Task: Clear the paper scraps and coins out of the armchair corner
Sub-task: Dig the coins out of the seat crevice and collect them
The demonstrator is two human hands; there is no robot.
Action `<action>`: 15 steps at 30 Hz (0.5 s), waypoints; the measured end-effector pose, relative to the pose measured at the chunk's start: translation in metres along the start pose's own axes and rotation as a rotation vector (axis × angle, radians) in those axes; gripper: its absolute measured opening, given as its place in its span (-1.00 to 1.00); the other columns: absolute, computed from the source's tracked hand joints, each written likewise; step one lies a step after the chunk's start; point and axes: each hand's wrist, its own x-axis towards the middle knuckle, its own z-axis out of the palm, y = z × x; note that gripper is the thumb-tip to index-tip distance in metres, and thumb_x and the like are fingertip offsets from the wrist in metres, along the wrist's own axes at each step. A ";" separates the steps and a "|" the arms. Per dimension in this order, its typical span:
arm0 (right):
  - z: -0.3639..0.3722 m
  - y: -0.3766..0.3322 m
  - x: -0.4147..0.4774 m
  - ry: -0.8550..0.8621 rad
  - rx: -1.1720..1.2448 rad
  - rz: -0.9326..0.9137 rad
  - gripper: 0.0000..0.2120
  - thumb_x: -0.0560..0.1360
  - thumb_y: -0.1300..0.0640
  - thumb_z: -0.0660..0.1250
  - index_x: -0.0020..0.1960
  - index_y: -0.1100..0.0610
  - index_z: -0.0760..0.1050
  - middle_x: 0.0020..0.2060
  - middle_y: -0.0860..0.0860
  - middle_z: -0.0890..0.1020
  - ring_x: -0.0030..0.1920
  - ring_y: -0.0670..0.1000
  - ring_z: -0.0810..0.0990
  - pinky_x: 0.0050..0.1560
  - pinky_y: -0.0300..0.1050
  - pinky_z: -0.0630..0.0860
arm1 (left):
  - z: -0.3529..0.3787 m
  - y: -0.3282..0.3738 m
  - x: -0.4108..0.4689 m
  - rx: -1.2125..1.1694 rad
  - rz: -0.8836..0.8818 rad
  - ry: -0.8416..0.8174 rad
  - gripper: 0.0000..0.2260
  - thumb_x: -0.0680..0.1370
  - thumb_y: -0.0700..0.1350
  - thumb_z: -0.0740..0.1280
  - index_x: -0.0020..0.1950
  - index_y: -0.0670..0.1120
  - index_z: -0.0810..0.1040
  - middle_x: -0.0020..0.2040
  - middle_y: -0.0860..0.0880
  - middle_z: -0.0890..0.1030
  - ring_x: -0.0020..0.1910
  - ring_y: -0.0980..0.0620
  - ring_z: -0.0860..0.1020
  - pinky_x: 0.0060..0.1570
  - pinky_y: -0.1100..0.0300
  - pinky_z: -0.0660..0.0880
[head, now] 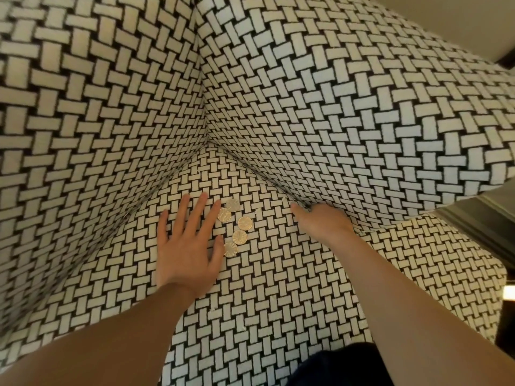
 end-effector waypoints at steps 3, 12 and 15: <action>-0.006 0.002 0.004 -0.059 0.077 0.013 -0.46 0.54 -0.25 0.05 0.26 0.13 0.45 0.18 0.07 0.54 0.18 0.11 0.48 0.17 -0.04 0.41 | 0.000 0.000 0.000 -0.009 0.000 0.006 -0.46 0.55 0.13 -0.08 0.54 0.08 0.06 0.55 0.04 0.05 0.53 -0.02 -0.03 0.45 -0.12 -0.12; 0.009 0.036 -0.011 0.044 0.576 -0.116 -0.65 0.57 -0.04 0.19 0.32 -0.04 0.46 0.32 -0.08 0.47 0.37 0.00 0.35 0.38 -0.12 0.22 | 0.002 0.000 0.000 -0.004 0.012 0.016 -0.46 0.55 0.11 -0.05 0.54 0.07 0.06 0.55 0.05 0.06 0.53 -0.04 -0.01 0.43 -0.15 -0.07; 0.012 0.039 -0.012 0.027 0.748 -0.103 -0.67 0.55 0.03 0.24 0.30 -0.01 0.49 0.28 -0.09 0.49 0.35 -0.03 0.36 0.35 -0.17 0.22 | 0.002 0.000 0.000 0.003 0.010 0.015 -0.46 0.55 0.11 -0.06 0.54 0.07 0.04 0.56 0.05 0.05 0.53 -0.04 -0.03 0.43 -0.15 -0.07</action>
